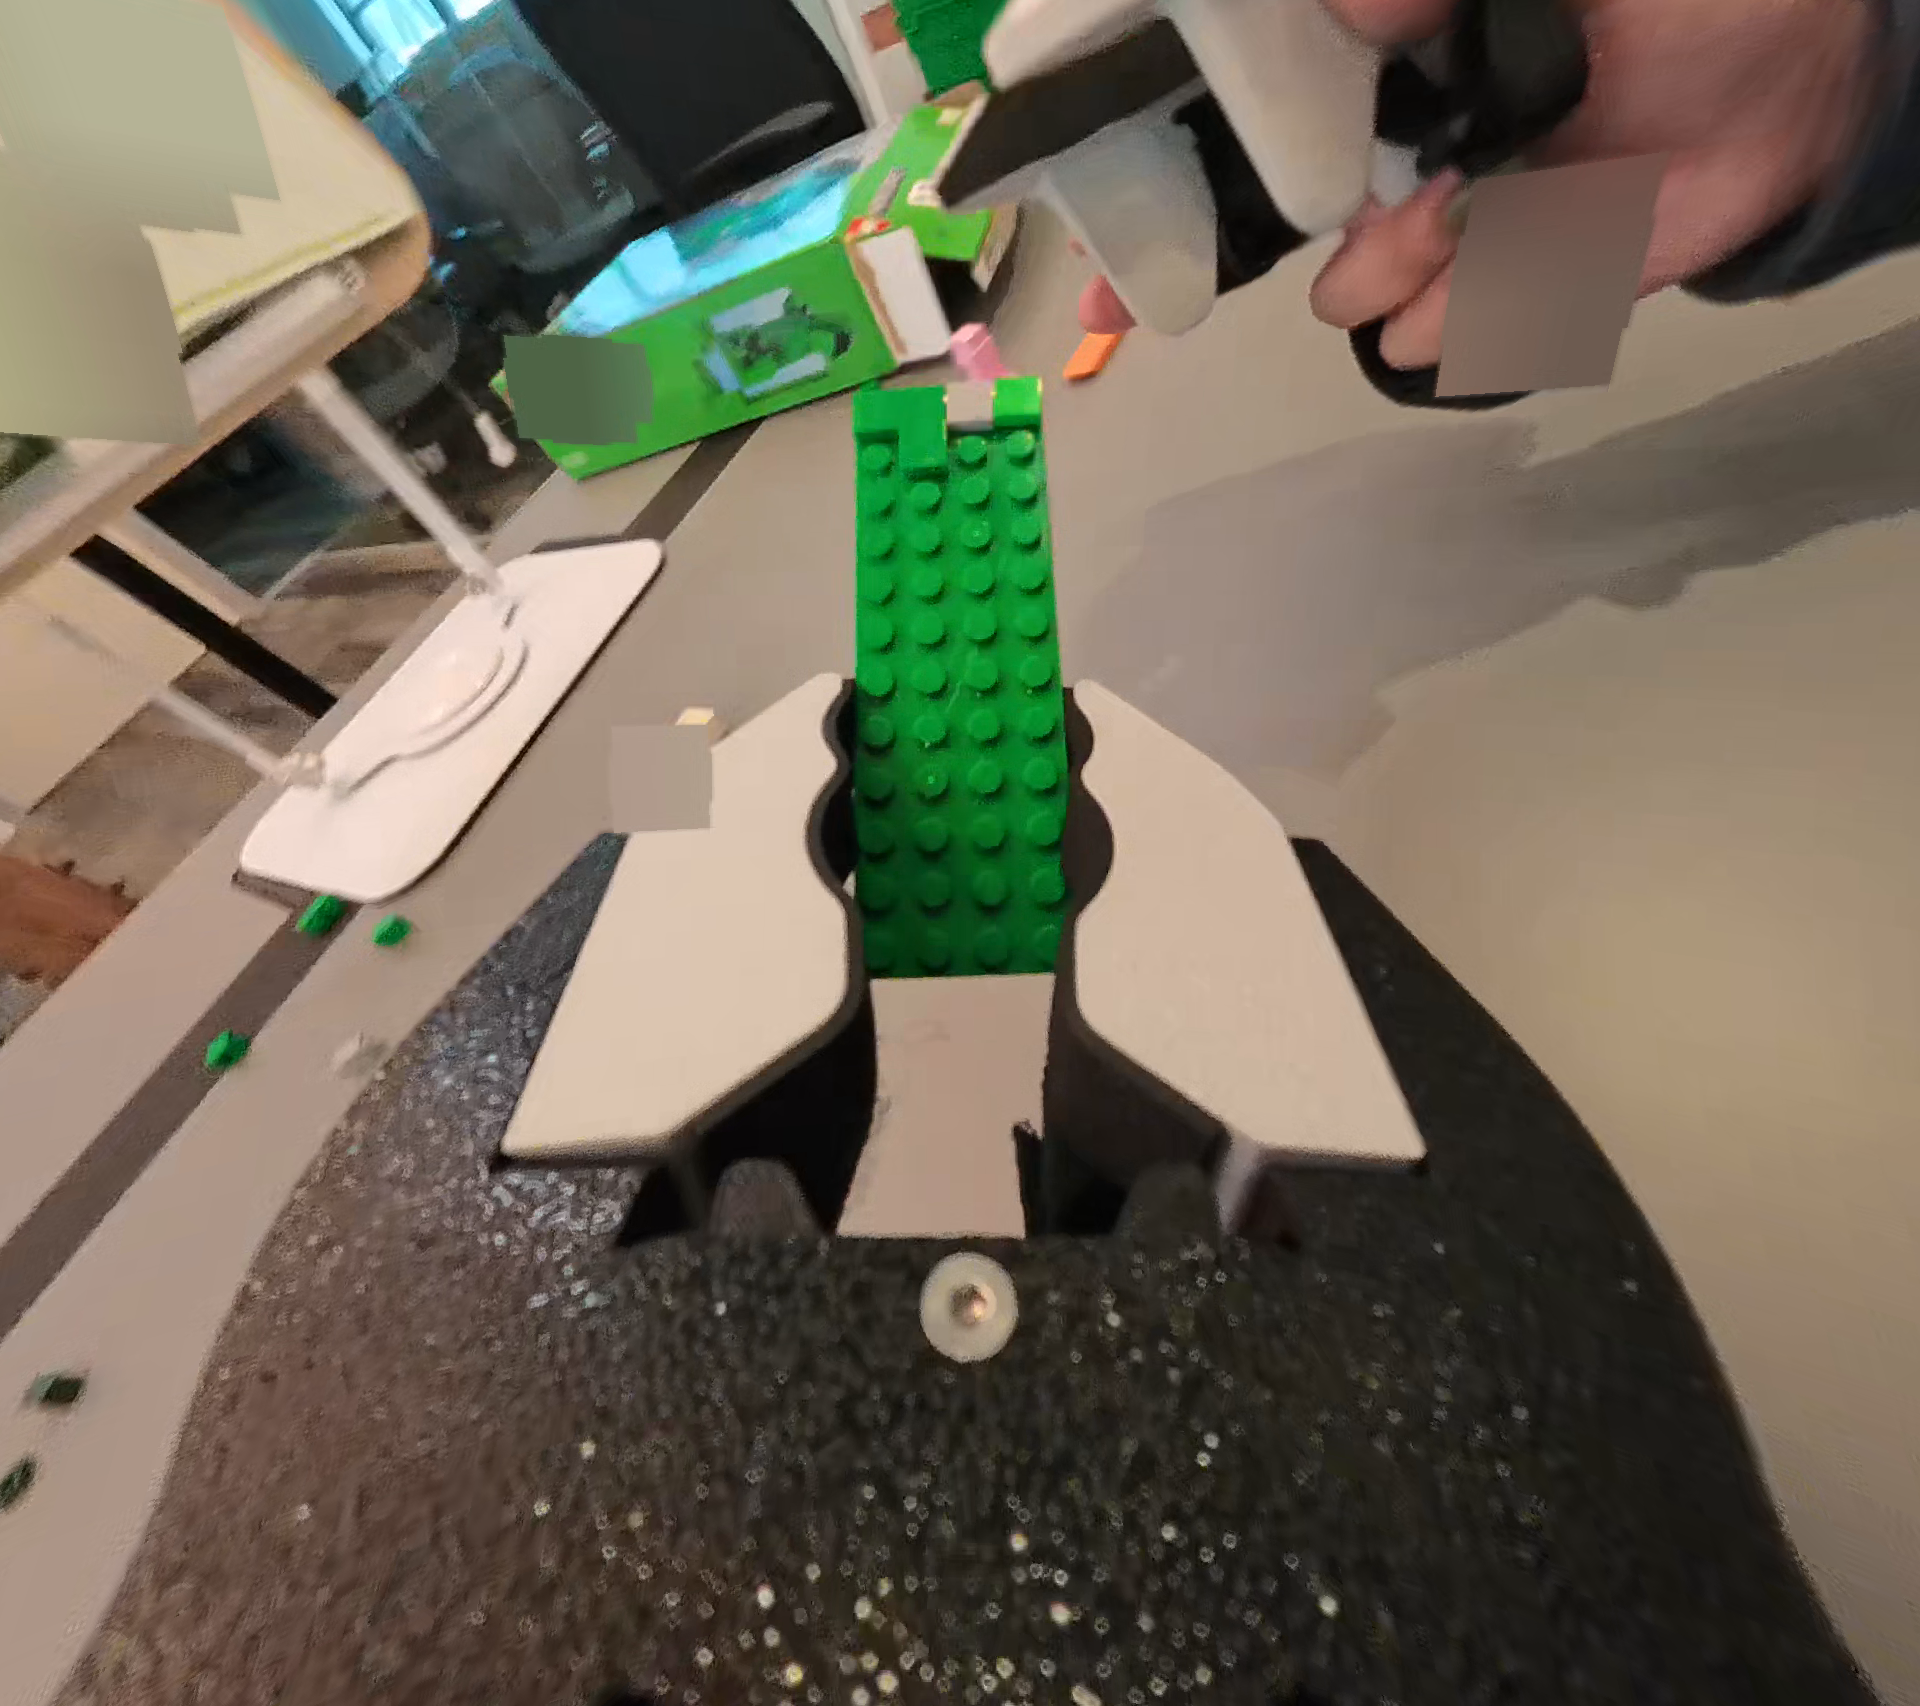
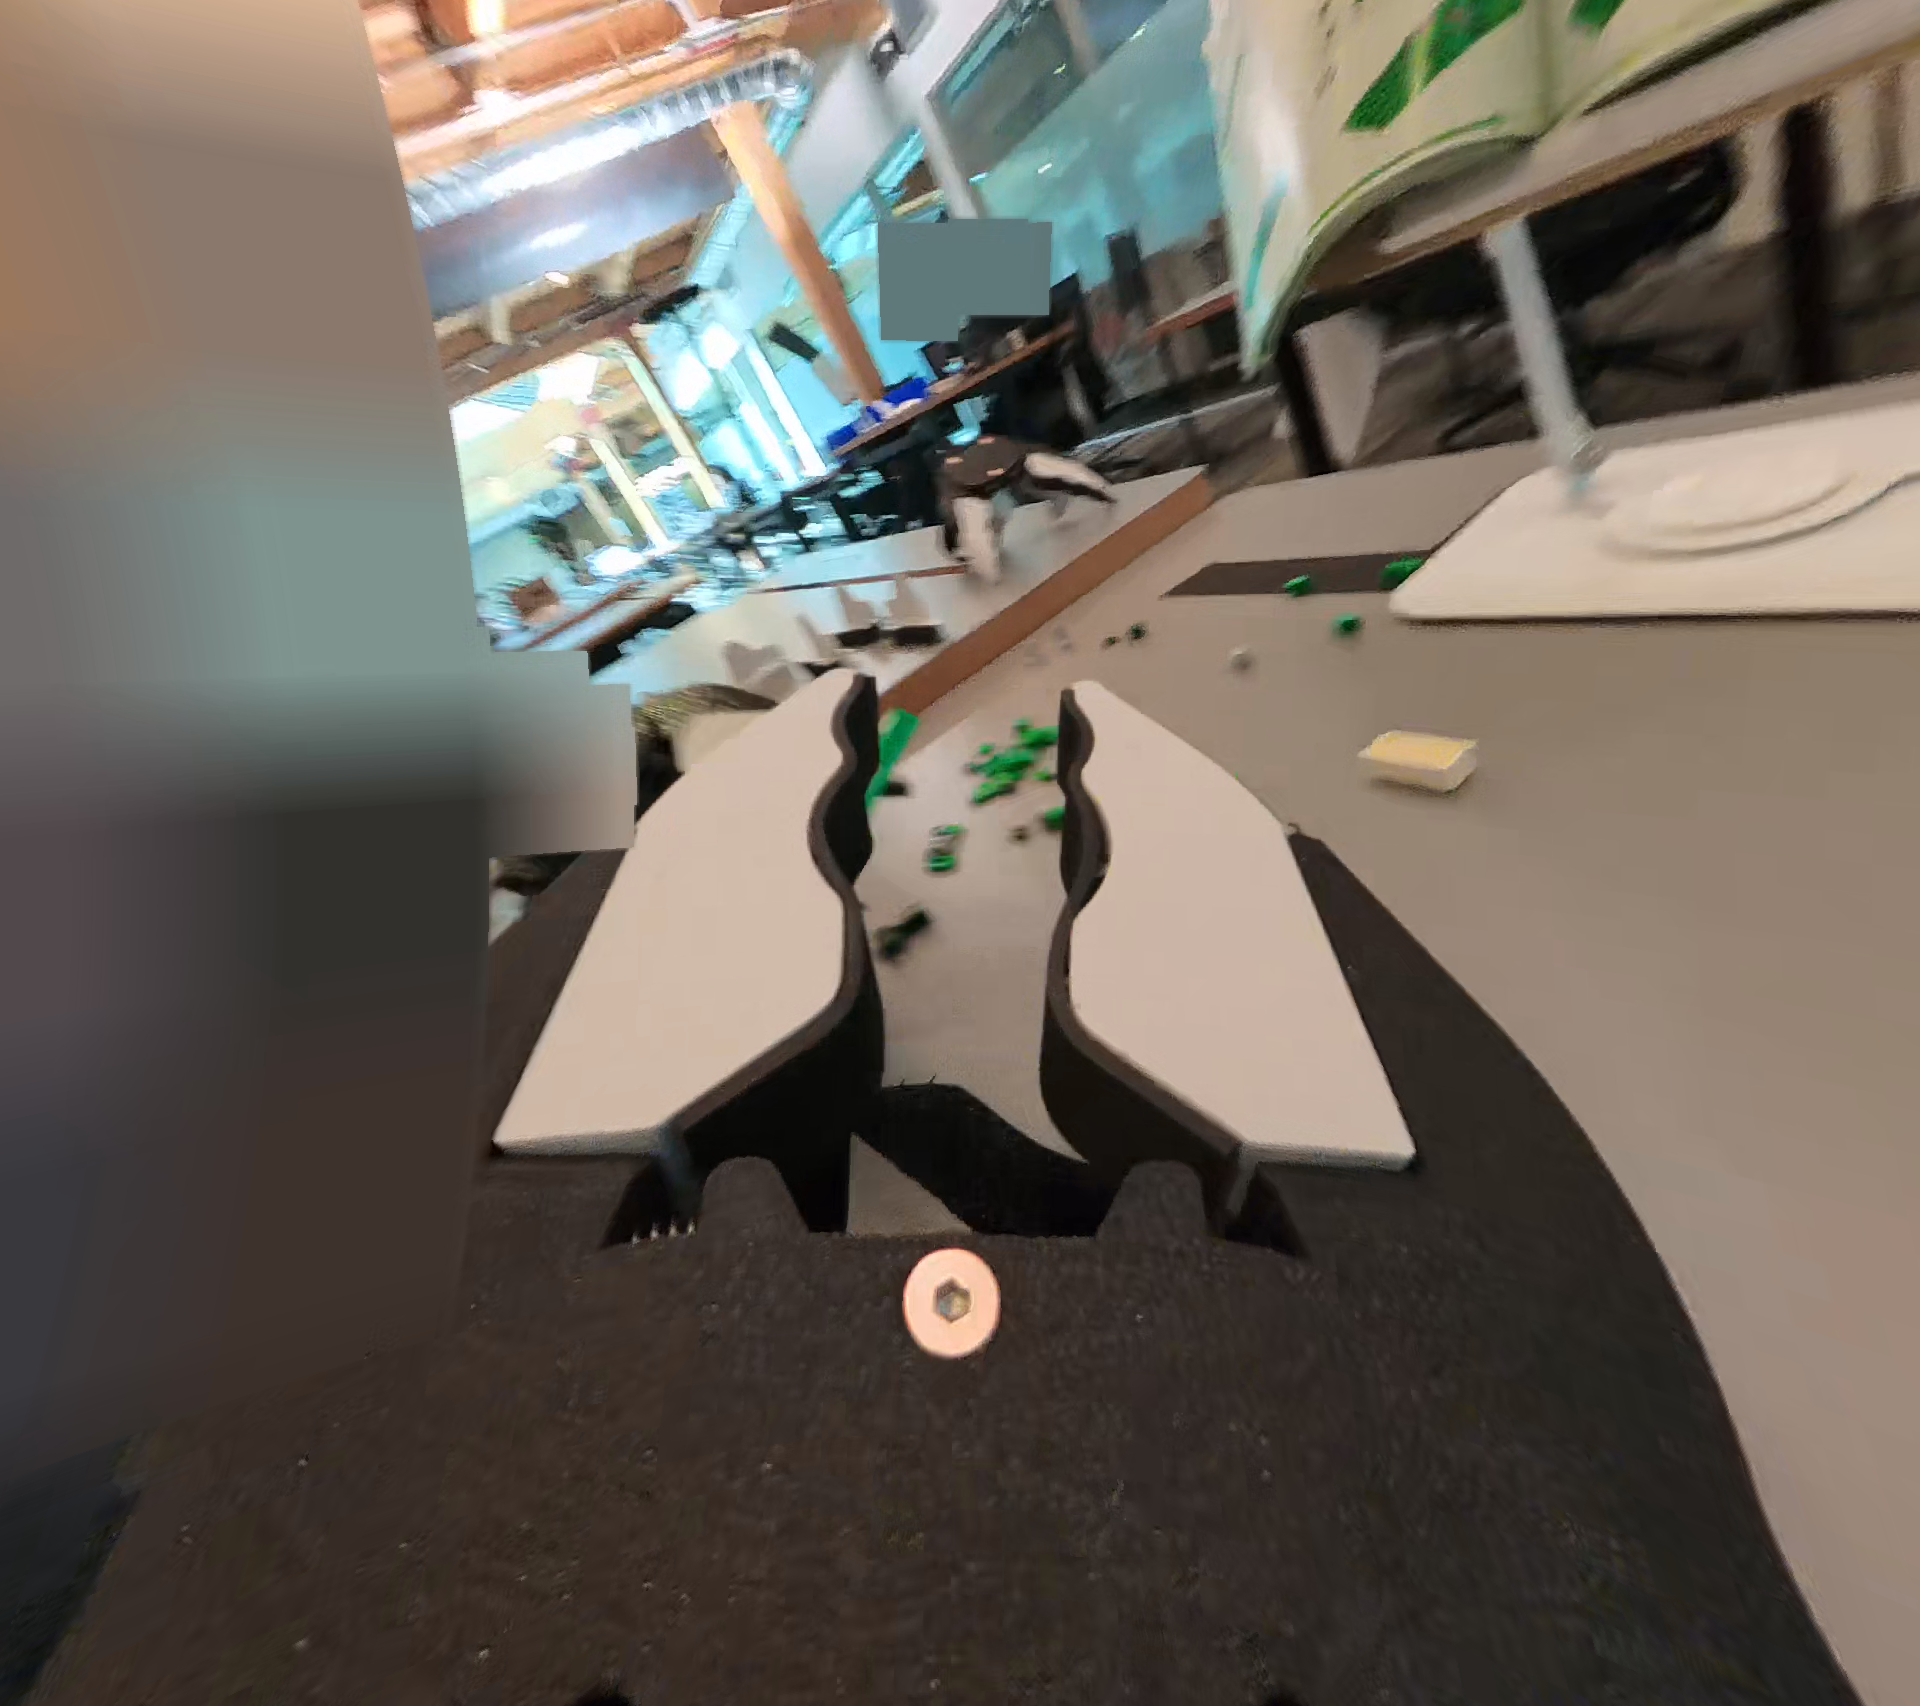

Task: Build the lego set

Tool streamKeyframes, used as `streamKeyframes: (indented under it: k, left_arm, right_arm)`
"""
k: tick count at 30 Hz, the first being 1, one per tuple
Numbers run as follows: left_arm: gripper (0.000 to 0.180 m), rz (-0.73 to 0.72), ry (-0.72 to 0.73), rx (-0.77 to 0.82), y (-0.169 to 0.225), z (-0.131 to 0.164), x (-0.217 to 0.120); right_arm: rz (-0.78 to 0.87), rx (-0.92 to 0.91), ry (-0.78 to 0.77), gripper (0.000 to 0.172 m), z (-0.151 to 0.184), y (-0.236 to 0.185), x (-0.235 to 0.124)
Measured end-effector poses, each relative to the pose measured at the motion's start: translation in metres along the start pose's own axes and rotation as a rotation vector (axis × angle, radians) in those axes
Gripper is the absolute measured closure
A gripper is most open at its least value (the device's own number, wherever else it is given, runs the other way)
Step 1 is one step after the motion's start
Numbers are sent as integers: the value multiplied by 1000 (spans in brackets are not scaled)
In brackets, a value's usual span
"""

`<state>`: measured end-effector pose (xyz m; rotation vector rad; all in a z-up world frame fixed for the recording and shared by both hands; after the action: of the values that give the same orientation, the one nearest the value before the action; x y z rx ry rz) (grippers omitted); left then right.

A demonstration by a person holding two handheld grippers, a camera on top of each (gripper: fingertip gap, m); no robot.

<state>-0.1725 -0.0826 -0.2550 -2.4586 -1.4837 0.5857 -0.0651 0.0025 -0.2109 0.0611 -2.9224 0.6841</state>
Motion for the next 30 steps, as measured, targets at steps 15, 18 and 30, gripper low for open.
streamKeyframes:
  k: [15,18,30]
  left_arm:
    - [144,-451,-246,-194,-95,83,-92]
    - [144,-416,-302,-201,-98,97,-103]
    - [144,-412,-364,-243,-97,112,-128]
  right_arm:
    - [163,-608,198,150,38,33,141]
    - [116,-647,184,158,41,33,150]
    - [44,-561,23,172,50,40,140]
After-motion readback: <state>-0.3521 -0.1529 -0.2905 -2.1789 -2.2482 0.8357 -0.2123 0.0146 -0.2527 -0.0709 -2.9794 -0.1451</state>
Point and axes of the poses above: each gripper's, where its closed fingertips meet, x out along the fingers, z out of its underside, y = z × x across the jaws, the point moved 4 cm from there along -x, back along the fingers, and after that the axes turned 1 degree about y, right-handed, at the moved point
